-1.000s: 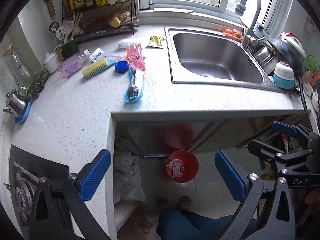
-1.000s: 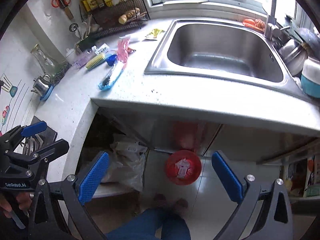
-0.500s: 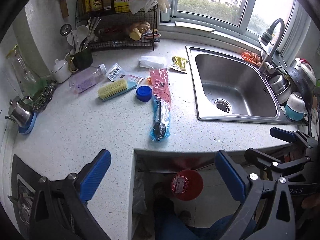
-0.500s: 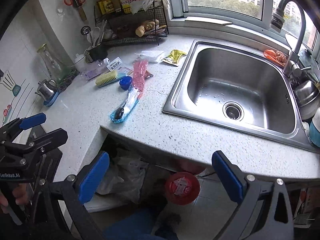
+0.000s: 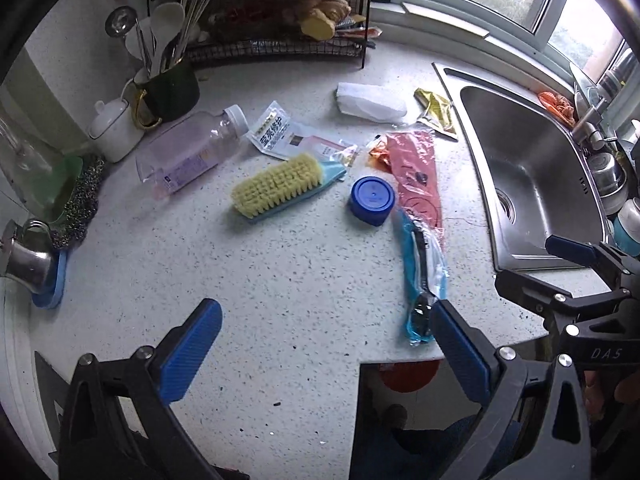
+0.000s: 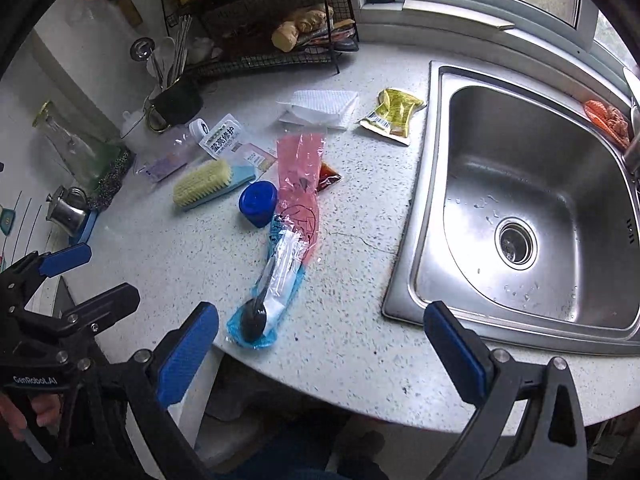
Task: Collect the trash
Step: 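Grasp the pink-and-blue plastic bag with the right gripper while the left grasps the blue lid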
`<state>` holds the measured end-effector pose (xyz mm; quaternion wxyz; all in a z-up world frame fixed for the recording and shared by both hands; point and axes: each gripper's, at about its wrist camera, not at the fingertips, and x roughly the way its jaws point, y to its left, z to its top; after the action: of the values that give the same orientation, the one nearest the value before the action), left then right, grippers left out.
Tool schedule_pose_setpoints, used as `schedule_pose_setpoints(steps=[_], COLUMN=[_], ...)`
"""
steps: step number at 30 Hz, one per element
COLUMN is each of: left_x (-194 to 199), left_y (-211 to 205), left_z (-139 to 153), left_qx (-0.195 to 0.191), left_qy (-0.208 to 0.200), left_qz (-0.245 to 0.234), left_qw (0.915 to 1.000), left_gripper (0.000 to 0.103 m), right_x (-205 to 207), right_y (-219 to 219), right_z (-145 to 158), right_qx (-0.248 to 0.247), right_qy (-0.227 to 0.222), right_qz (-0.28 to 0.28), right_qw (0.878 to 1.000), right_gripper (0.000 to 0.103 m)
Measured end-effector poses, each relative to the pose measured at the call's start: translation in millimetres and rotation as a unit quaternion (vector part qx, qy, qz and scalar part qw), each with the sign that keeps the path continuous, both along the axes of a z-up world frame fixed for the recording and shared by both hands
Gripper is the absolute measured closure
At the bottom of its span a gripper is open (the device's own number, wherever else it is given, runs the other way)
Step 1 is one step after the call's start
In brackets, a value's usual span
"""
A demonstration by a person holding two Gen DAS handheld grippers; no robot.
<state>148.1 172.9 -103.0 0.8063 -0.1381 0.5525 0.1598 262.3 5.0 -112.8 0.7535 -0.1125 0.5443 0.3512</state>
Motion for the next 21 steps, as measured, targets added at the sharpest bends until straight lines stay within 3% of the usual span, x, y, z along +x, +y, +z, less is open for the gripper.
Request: schedule_pose_setpoints(steps=[15,21], left_x=[6.5,-0.2], left_y=[49.1,57.8], left_z=[-45.2,-57.8], left_qx=[-0.044,-0.069], left_qy=[0.035,0.041], left_qz=[0.0,0.024], left_qw=[0.9985,0.9965], left_gripper=[0.0,0.0], right_x=[16.9,8.2], right_y=[74.0,85.8], right_z=[-54.2,-68.0], right_qx=[-0.051,-0.082], right_qy=[0.05,0.043], right_qz=[0.014,0.034], right_qw=[0.997,0.995], right_gripper=[0.002,0.025])
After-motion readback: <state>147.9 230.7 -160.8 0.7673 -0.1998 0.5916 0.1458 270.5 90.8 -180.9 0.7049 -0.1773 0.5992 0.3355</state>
